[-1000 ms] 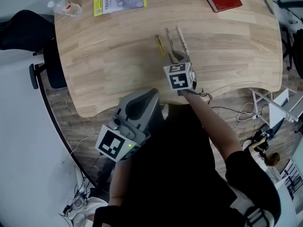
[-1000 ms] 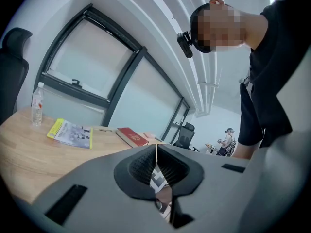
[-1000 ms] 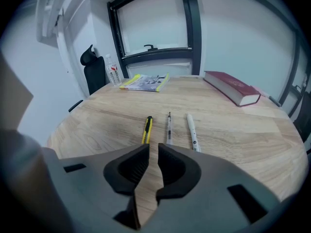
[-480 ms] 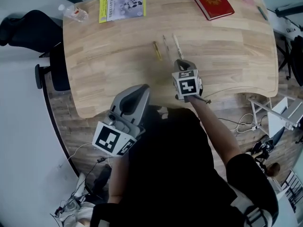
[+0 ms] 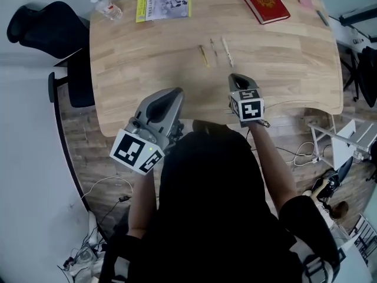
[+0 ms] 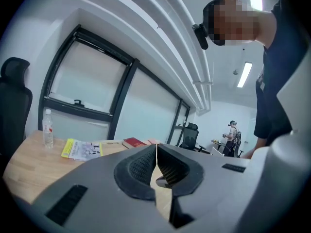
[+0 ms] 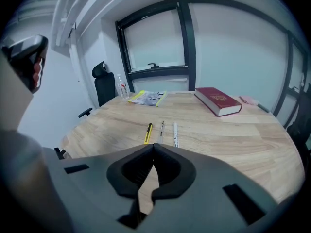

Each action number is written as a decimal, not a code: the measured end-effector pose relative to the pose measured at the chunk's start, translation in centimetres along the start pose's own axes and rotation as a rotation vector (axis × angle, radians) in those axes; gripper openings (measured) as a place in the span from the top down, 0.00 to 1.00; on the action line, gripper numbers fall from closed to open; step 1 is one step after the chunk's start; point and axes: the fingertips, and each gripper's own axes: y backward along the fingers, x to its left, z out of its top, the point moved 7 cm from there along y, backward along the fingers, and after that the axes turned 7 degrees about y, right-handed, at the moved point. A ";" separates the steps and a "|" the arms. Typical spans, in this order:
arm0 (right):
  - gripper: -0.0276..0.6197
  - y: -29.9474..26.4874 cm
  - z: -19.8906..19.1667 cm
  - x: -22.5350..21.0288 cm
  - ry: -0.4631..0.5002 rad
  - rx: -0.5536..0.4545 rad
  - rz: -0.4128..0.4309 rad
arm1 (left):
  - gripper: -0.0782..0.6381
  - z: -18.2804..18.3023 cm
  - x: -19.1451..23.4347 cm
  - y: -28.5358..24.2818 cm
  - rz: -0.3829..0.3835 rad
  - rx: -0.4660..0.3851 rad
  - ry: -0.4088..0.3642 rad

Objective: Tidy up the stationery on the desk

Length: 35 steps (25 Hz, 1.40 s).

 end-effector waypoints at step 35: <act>0.93 24.1 4.4 10.1 0.005 -0.537 0.155 | 0.84 -2.2 -3.6 9.3 -0.110 -0.044 -0.054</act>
